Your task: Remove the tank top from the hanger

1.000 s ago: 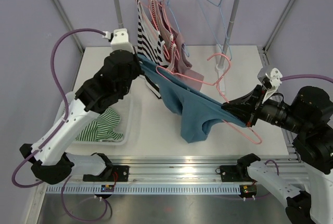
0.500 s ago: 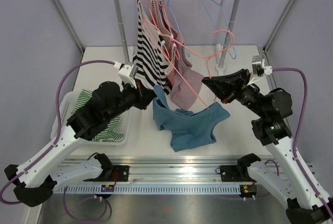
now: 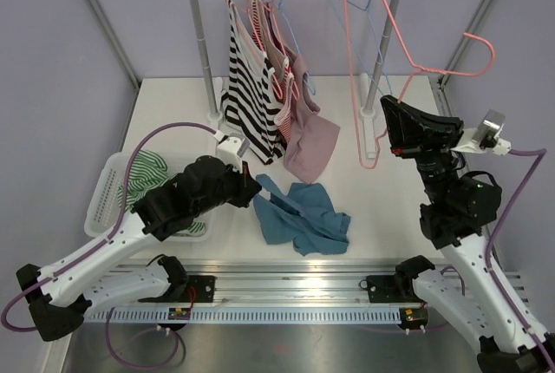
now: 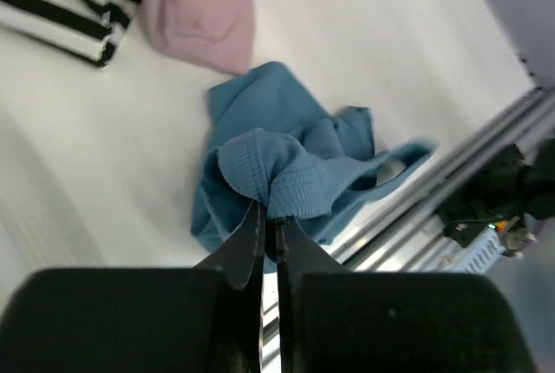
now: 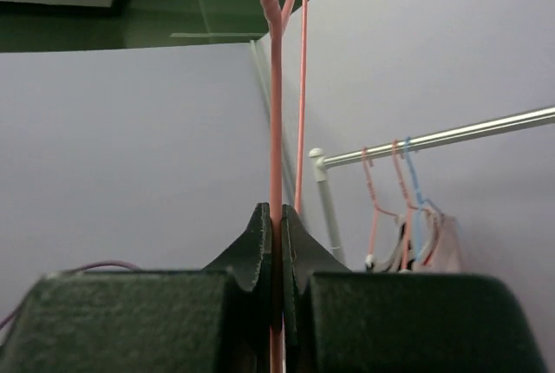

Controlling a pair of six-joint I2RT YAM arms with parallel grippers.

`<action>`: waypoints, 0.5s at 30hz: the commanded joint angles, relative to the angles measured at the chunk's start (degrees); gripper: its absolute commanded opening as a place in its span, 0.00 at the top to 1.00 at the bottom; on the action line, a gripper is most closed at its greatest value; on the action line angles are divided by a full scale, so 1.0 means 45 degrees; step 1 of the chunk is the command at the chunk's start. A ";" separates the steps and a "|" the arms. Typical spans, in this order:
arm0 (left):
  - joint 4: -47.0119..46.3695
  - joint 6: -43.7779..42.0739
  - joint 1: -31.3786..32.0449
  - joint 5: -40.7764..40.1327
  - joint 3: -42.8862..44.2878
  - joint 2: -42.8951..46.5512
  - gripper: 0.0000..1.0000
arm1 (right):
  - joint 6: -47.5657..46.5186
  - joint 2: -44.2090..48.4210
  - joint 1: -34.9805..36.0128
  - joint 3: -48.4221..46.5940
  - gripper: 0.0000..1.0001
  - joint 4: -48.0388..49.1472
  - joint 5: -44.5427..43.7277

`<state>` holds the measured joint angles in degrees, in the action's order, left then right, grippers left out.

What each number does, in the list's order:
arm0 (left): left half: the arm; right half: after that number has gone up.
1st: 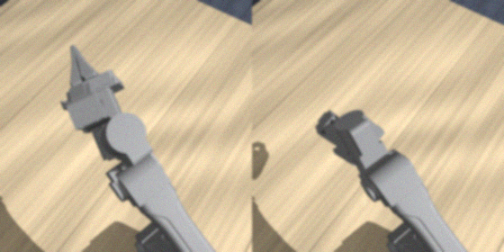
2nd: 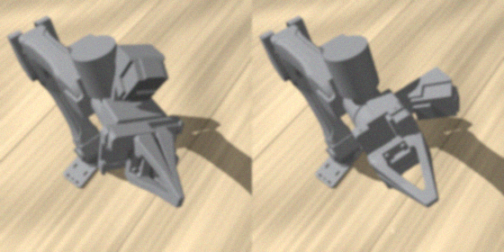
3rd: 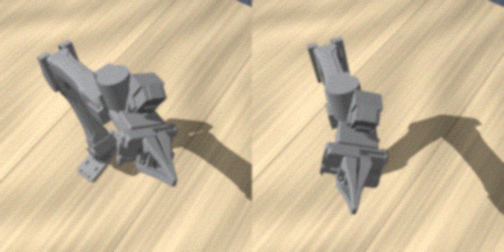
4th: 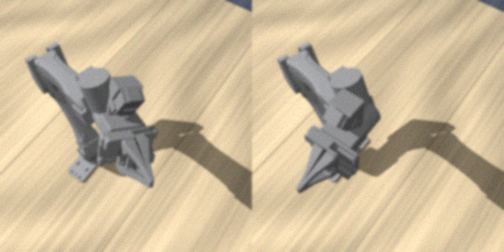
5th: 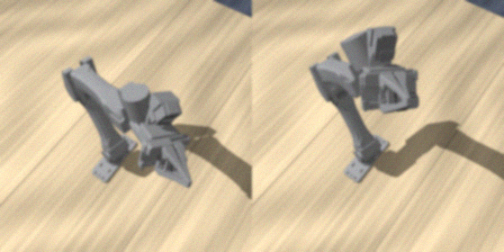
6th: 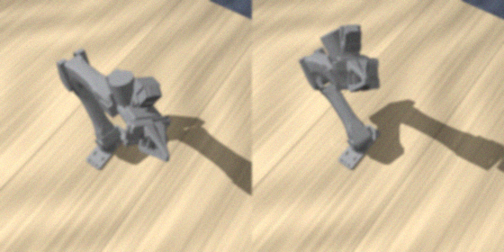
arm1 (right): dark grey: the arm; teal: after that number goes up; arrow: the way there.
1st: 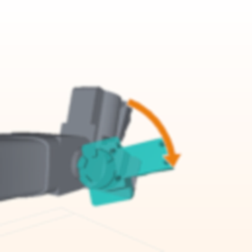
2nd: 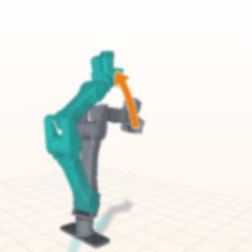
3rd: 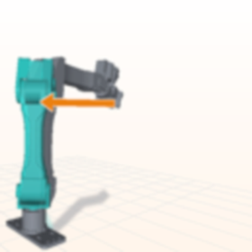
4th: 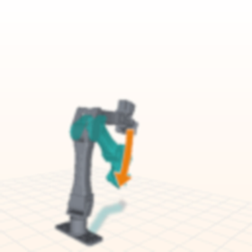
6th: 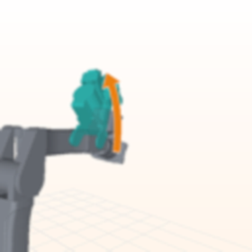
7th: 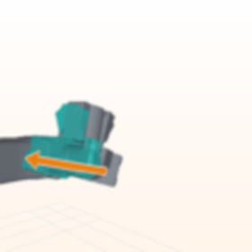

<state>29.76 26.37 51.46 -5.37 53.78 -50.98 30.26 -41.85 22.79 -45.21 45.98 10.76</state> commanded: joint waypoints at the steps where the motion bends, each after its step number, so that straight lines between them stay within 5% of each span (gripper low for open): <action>1: 0.0515 0.0331 0.0048 -0.1892 0.0041 -0.0018 1.00 | -0.2578 0.0568 0.0054 -0.1295 1.00 -0.3696 -0.1105; 2: 0.0690 0.0351 0.0048 -0.2068 0.0119 -0.0096 1.00 | -0.2990 0.0510 0.0054 -0.1900 1.00 -0.6903 -0.1122; 5: 0.1472 0.0468 0.0048 -0.2771 0.0568 -0.0642 1.00 | -0.3404 -0.0016 0.0073 -0.4011 1.00 -1.1118 -0.1882; 9: 0.2076 0.0662 0.0048 -0.3687 0.0978 -0.0993 0.95 | -0.3443 -0.0367 0.0073 -0.4834 1.00 -1.3396 -0.3559; 12: 0.2565 0.0683 0.0048 -0.4332 0.1466 -0.1131 0.76 | -0.3501 -0.1304 0.0073 -0.6355 1.00 -1.5544 -0.4169; 15: 0.3052 0.0663 0.0048 -0.4665 0.2052 -0.1268 0.31 | -0.3930 -0.2709 0.0073 -0.8093 1.00 -1.7264 -0.4558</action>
<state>42.44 28.64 51.46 -20.99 58.17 -56.71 15.75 -49.21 22.79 -74.54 -19.33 -4.54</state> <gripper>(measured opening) 0.621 0.034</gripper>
